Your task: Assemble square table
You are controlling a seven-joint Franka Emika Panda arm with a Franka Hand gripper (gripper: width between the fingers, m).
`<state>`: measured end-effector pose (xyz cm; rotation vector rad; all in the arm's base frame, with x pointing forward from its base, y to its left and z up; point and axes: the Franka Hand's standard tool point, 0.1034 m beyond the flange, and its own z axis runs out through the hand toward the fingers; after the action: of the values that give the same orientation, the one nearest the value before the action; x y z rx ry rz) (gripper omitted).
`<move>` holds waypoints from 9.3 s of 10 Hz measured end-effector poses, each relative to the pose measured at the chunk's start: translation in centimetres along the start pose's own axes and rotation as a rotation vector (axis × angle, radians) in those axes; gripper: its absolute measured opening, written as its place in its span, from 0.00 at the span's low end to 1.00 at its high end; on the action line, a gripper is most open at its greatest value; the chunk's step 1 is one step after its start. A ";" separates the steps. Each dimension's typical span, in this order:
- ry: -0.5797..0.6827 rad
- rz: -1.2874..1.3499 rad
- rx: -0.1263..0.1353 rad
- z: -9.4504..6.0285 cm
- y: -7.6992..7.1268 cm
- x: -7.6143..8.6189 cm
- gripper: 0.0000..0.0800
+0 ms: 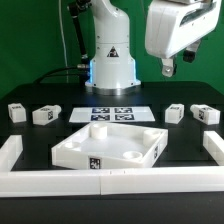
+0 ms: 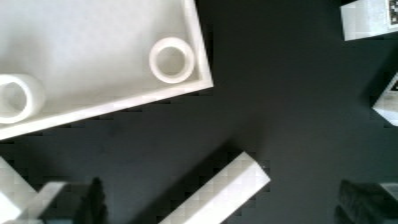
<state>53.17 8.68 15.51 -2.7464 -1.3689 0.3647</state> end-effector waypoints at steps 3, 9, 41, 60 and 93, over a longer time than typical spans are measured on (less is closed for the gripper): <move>0.000 0.000 0.000 0.0 0.0 0.0 0.81; 0.206 -0.048 0.065 3.4 -0.7 -7.0 0.81; 0.251 -0.134 -0.228 15.9 1.3 -5.8 0.08; 0.147 -0.688 -0.272 15.2 0.0 -0.7 0.08; 0.164 0.533 -0.114 11.3 -13.6 7.3 0.81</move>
Offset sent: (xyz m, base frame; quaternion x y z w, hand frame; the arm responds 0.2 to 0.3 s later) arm 0.0000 0.0000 0.0000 0.0000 0.0000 0.0000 1.0000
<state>44.19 22.01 5.23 -3.1198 -0.6245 0.0747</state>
